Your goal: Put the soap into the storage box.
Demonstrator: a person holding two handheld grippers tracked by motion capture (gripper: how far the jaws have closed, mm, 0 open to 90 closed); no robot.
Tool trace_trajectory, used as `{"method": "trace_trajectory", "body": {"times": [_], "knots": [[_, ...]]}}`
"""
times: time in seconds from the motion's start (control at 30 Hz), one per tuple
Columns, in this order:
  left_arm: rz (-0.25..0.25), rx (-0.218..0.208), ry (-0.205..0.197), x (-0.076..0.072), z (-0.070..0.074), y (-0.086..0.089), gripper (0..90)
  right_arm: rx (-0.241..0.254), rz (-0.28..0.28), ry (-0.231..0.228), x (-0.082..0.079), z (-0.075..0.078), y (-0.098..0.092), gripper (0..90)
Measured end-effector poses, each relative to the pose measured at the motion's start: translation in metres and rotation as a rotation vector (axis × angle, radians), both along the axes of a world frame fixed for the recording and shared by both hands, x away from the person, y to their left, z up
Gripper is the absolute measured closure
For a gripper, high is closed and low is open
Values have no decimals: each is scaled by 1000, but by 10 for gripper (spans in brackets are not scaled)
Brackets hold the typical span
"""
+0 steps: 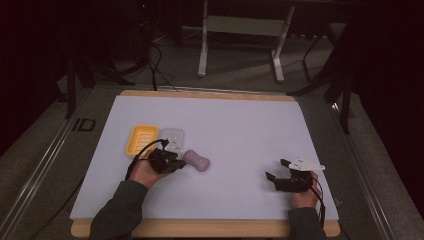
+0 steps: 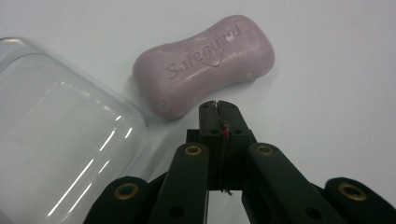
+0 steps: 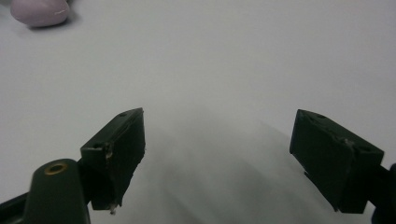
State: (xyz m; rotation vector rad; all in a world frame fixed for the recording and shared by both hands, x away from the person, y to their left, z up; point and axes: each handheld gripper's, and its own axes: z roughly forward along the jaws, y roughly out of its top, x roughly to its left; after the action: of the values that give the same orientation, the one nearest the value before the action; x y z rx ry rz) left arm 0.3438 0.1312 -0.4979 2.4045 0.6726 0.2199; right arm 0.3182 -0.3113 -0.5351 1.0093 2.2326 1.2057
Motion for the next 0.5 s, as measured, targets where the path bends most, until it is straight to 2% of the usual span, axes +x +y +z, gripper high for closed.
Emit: {"method": "trace_trajectory", "body": {"times": [0.27,0.37,0.5], "knots": [[-32,-3,12,1,-3,-10,900,-1,1,1,0,0,0,177],[-60,11,18,2,-6,-18,900,-2,1,1,0,0,0,177],[-66,15,19,2,-9,-22,899,-2,2,1,0,0,0,177]]}}
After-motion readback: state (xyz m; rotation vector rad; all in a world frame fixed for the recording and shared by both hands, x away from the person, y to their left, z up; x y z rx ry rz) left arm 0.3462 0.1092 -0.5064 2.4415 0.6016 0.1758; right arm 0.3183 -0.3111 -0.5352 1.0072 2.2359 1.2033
